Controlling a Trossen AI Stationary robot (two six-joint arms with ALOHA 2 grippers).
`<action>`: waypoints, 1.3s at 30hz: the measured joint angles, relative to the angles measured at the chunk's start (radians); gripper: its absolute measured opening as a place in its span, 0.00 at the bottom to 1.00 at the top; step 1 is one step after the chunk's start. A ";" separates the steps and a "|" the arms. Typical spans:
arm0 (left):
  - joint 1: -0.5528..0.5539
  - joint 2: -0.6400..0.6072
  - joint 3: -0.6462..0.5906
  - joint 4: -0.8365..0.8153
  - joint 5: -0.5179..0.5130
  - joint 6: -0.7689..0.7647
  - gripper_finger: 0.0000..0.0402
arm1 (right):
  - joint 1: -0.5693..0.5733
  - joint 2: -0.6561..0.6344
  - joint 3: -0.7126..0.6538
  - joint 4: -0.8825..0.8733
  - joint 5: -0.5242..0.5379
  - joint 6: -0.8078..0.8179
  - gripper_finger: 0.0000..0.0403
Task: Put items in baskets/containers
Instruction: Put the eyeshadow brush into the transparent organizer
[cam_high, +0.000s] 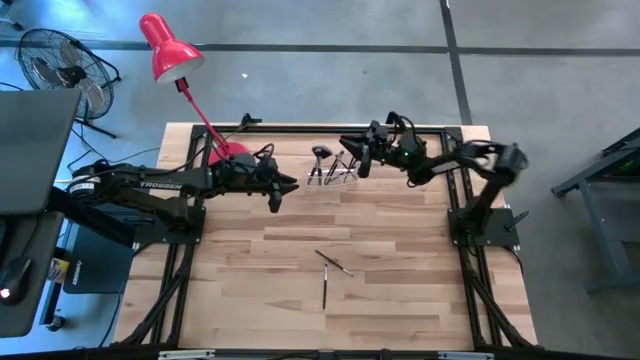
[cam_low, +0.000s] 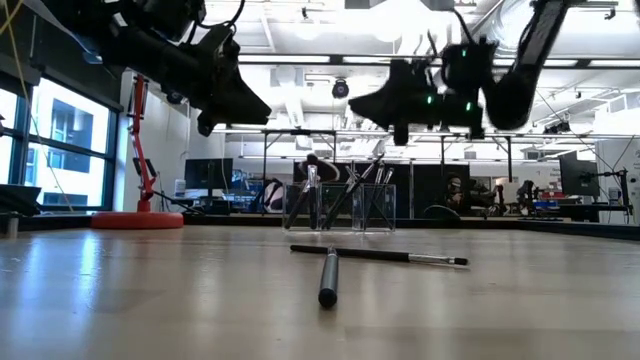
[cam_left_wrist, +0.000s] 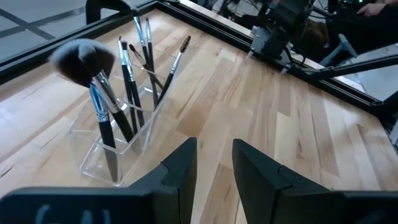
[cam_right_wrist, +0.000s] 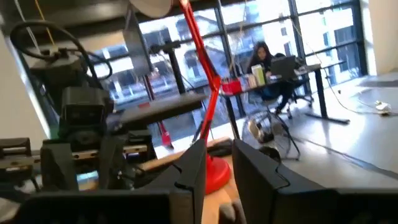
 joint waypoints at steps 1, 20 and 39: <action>0.000 0.000 0.000 0.000 0.010 0.000 0.25 | 0.009 -0.047 0.000 -0.074 0.008 -0.018 0.16; -0.200 0.012 0.018 -0.064 -0.027 0.092 0.25 | 0.484 -0.578 0.001 -1.352 0.473 0.141 0.01; -0.352 0.518 0.554 -0.590 -0.082 0.285 0.25 | 0.969 -0.567 0.000 -1.619 0.607 0.567 0.00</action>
